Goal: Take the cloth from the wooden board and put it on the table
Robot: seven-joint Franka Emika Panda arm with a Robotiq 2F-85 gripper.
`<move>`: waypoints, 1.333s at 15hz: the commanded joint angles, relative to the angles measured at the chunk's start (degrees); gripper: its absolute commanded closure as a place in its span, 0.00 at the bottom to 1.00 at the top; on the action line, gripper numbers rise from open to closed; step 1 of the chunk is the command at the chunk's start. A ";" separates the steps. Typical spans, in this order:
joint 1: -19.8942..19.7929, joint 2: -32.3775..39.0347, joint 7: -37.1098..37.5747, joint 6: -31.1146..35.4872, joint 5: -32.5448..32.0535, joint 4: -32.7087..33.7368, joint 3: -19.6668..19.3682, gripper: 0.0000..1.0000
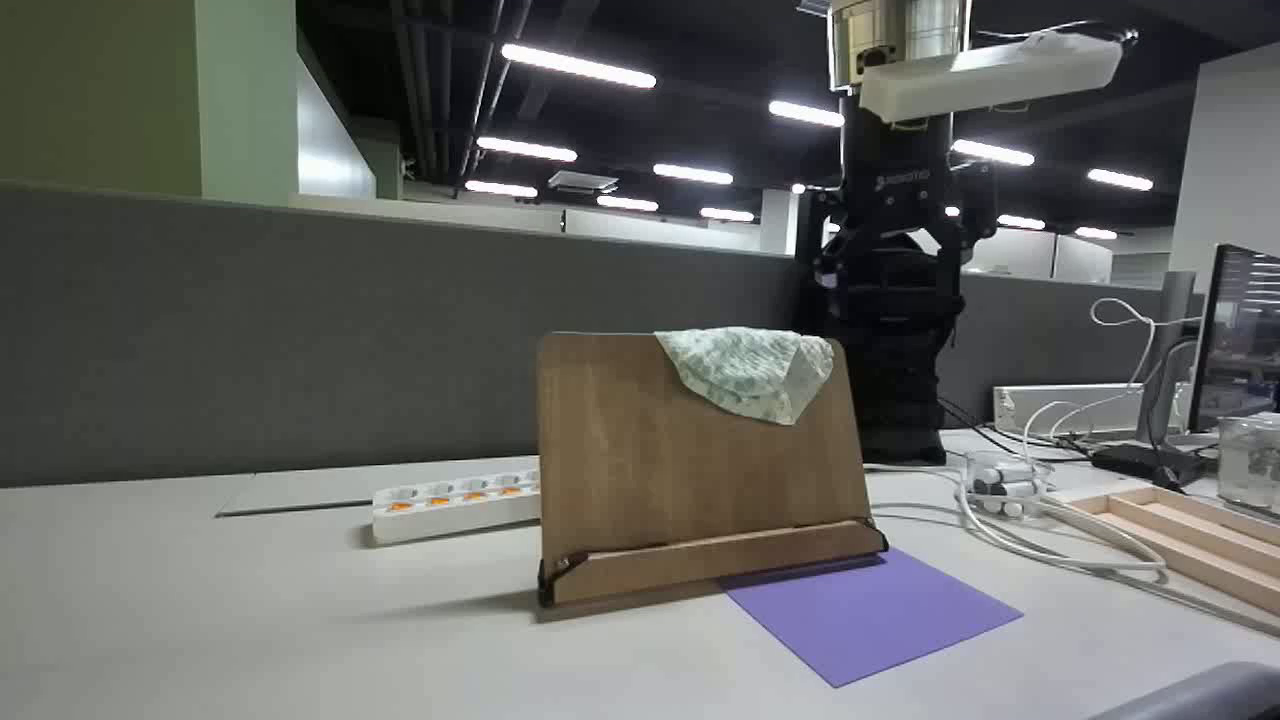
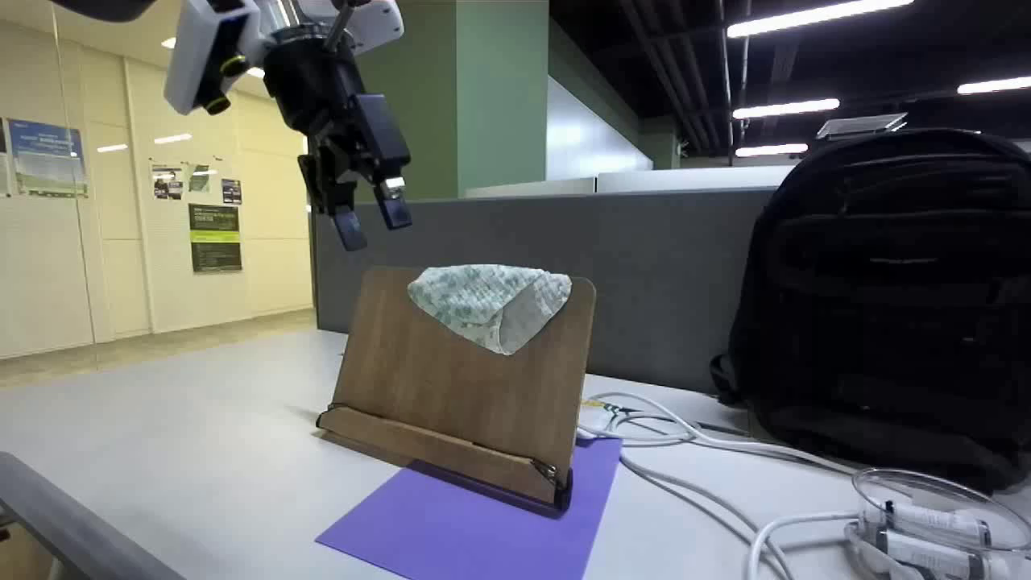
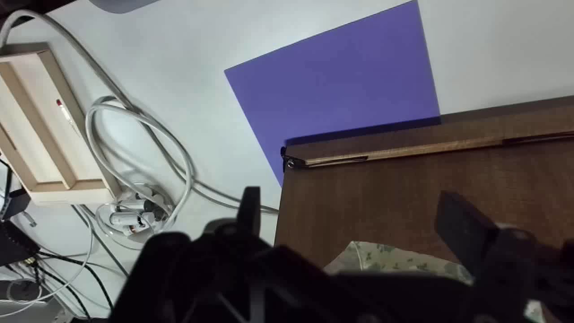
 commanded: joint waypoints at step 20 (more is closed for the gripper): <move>6.53 8.86 -4.14 3.63 8.51 7.37 -4.89 0.00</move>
